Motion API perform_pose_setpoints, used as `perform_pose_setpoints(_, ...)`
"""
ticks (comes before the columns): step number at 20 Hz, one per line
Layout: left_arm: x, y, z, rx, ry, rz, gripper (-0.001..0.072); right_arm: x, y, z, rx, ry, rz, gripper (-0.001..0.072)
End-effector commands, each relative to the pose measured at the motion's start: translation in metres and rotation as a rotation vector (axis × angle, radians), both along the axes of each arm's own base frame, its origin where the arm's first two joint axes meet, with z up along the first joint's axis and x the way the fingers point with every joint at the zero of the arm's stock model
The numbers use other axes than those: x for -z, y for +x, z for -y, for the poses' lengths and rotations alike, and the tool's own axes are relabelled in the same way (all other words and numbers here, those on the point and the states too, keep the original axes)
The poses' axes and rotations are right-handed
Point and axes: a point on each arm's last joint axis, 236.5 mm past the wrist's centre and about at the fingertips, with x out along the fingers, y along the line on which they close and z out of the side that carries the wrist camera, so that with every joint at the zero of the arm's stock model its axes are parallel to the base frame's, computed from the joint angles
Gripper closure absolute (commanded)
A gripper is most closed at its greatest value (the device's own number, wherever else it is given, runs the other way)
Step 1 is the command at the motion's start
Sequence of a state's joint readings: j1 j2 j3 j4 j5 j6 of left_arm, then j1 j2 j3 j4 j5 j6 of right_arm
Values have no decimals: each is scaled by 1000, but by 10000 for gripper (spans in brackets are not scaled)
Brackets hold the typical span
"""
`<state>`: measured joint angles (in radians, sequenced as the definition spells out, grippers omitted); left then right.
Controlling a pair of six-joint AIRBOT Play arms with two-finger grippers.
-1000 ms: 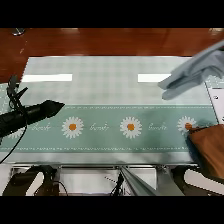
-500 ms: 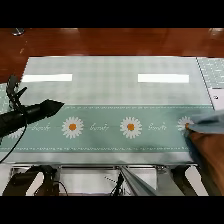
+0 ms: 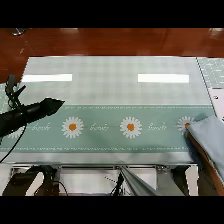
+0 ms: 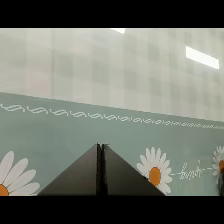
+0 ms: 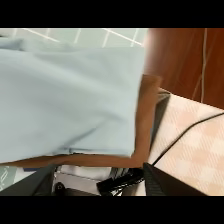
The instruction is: Fold the shirts.
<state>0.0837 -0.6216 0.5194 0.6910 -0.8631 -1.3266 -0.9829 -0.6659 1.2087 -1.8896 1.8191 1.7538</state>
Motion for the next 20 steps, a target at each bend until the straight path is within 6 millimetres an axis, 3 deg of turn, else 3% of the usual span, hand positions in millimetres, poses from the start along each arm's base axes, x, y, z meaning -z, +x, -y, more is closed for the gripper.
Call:
perform_pose_setpoints(1,-5,8,-2,1,8,18,683,9,19,13,-45,23,21,81)
perform_pose_setpoints(3,-30,25,-9,-10,16,65,684,2,70,23,-189,28,158,122)
perform_pose_setpoints(4,-49,35,-9,0,21,94,684,-7,102,24,-260,37,258,319)
perform_pose_setpoints(5,-73,46,-8,25,28,126,684,-21,141,21,-350,60,384,595)
perform_pose_setpoints(6,-101,56,-5,59,31,160,684,-41,185,10,-451,91,544,686)
perform_pose_setpoints(7,-128,66,-1,92,37,194,684,-70,233,-7,-553,123,734,687)
perform_pose_setpoints(9,-184,86,13,163,46,276,684,-118,303,-58,-782,154,972,687)
perform_pose_setpoints(10,-204,92,26,196,34,299,684,-125,324,-90,-903,158,1000,687)
perform_pose_setpoints(11,-218,93,45,250,32,322,685,-120,340,-129,-1041,156,965,687)
perform_pose_setpoints(12,-217,93,64,305,54,326,685,-103,349,-166,-1180,153,880,687)
perform_pose_setpoints(13,-201,89,82,349,105,294,685,-70,350,-204,-1320,150,739,687)
perform_pose_setpoints(14,-169,81,97,387,194,223,685,-35,346,-233,-1415,149,599,687)
perform_pose_setpoints(15,-134,74,106,414,297,161,684,7,341,-249,-1455,123,450,687)
perform_pose_setpoints(17,-59,65,92,412,552,47,683,75,338,-247,-1396,68,255,688)
perform_pose_setpoints(18,-33,64,74,366,625,-17,683,98,337,-244,-1375,96,200,688)
perform_pose_setpoints(20,-2,71,40,295,689,-100,683,132,342,-236,-1328,164,133,688)
